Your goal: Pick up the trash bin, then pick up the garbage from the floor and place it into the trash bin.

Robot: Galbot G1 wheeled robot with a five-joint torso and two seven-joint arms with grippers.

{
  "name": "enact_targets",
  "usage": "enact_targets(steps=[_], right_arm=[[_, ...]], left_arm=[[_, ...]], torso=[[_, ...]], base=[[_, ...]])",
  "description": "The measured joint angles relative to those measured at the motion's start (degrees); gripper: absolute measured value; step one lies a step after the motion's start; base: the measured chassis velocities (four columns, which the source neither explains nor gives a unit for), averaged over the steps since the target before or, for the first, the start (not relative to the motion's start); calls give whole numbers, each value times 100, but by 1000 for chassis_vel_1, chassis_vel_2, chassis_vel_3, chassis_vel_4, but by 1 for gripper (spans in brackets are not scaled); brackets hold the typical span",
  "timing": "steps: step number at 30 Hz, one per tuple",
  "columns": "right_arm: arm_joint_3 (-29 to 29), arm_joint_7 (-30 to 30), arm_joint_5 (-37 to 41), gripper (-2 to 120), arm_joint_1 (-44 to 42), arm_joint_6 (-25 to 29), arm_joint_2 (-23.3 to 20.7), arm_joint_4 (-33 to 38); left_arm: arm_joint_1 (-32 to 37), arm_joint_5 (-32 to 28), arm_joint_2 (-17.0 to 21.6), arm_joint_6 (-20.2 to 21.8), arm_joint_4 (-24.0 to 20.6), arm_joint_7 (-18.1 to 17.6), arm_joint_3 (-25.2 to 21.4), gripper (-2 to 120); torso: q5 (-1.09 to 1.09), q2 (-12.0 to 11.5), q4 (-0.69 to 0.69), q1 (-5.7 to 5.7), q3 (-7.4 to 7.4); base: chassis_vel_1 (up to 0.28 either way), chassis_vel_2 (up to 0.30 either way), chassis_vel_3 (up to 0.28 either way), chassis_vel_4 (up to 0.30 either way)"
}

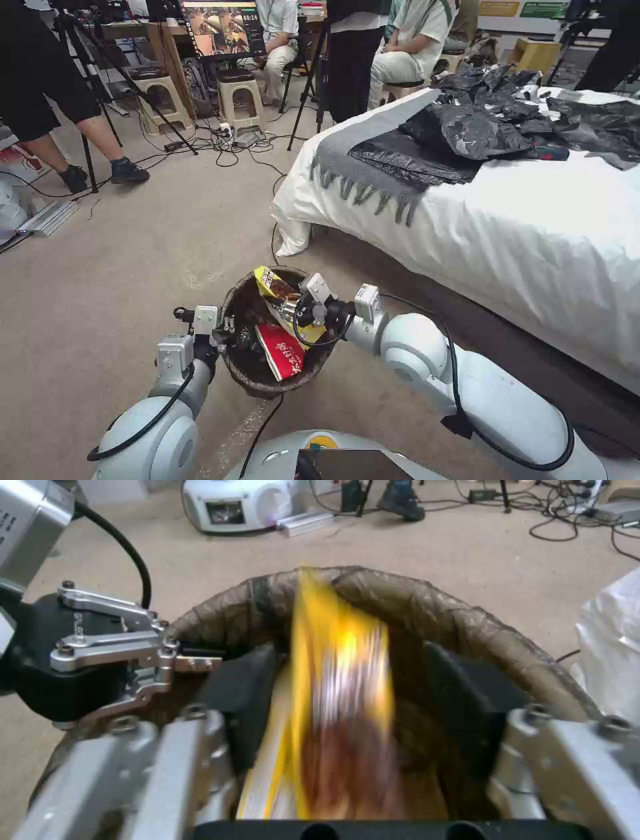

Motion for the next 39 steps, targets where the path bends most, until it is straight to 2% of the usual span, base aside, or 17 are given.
enact_targets(steps=[1, 4, 5, 7, 9, 11, 24, 32, 39], right_arm=[[0, 0, 0, 57, 0, 0, 0, 0], [1, 2, 5, 72, 1, -1, 0, 9], [1, 2, 5, 72, 1, -1, 0, 9], [5, 2, 10, 83, 2, -1, 0, 13], [7, 4, 14, 86, 2, -1, 0, 16], [8, 7, 17, 96, -5, -1, -2, 28], [202, -3, 57, 100, -60, 18, -35, 157], [1105, -399, -39, 100, -619, 556, -278, 473], [1587, -171, -552, 100, -1095, 1107, -229, 551]], left_arm=[[0, 0, 0, 0, 0, 0, 0, 2], [-7, -1, -3, -3, 0, 4, 2, 2], [-7, -1, -3, -3, 0, 4, 2, 2], [-12, -2, -5, -4, 0, 7, 5, 2], [-13, -2, -7, -5, 0, 8, 6, 2], [-16, -2, -10, -7, 0, 10, 7, 2], [-24, -3, -21, -12, 0, 14, -3, 2], [-38, -3, -38, -19, 0, 15, -56, 2], [-39, -6, -52, -22, 0, 16, -70, 2]], torso=[[0, 0, 0, 0, 0], [0, 0, 0, 0, 0], [0, 0, 0, 0, 0], [0, 0, 0, 0, 0], [0, 0, 0, 0, 0], [0, 0, 0, 0, 0], [0, 0, 1, 0, 0], [0, 0, -1, 0, 0], [1, 0, 0, 0, 0]], base=[[0, 0, 0, 0], [0, 0, 0, 0], [0, 0, 0, 0], [0, 0, 0, 0], [0, 0, 0, 0], [0, 0, 0, 0], [0, 0, 0, 0], [0, 0, 0, 0], [0, 0, 0, 0]])
